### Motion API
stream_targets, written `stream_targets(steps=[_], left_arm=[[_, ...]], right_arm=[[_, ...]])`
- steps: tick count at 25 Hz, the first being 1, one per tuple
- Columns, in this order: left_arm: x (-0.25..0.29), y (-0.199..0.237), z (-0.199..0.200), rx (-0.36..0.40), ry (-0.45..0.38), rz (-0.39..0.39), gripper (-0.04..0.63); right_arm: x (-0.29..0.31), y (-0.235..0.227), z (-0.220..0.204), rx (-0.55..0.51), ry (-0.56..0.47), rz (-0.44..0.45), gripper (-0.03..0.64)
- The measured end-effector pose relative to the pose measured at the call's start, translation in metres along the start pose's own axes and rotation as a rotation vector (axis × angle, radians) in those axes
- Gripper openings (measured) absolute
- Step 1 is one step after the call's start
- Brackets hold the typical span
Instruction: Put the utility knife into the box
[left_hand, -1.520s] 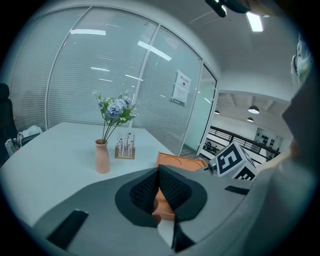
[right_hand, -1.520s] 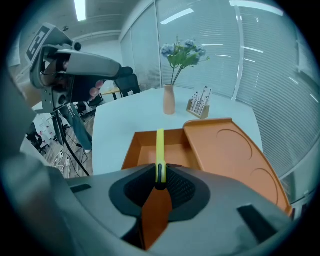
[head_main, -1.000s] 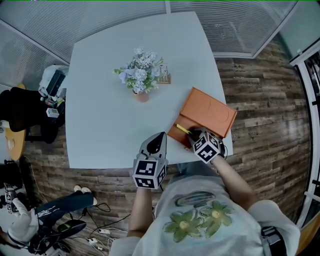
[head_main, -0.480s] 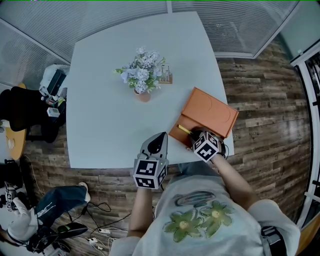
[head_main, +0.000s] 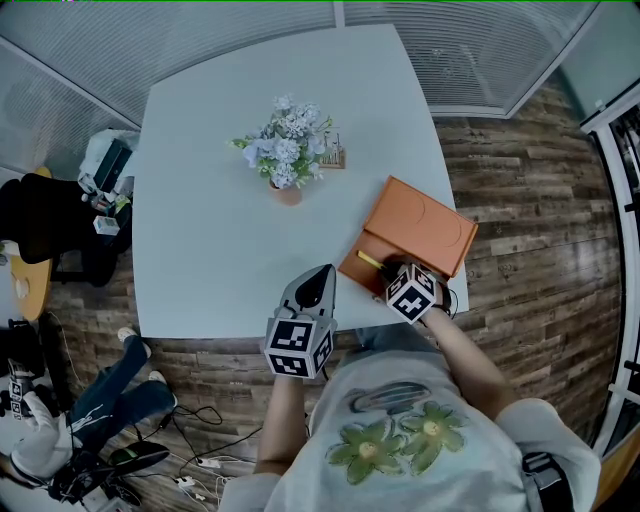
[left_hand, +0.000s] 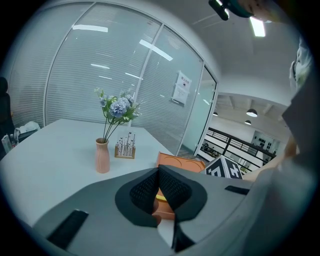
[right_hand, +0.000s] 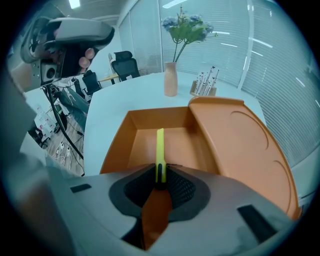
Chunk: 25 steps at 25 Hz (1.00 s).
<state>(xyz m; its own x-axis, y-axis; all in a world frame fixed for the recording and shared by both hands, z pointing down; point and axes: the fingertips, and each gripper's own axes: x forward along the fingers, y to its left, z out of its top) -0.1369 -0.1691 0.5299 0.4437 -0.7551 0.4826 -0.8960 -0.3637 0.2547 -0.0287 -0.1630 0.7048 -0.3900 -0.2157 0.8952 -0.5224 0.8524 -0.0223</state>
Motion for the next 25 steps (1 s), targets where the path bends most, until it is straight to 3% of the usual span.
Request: stream_targets(steps=[25], left_arm=[[-0.0019,0.0014,-0.0001,-0.022,0.001,-0.013,0.0]], right_arm=[[-0.0007,0.0019,-0.0001,-0.002,0.012,0.008,0.089]])
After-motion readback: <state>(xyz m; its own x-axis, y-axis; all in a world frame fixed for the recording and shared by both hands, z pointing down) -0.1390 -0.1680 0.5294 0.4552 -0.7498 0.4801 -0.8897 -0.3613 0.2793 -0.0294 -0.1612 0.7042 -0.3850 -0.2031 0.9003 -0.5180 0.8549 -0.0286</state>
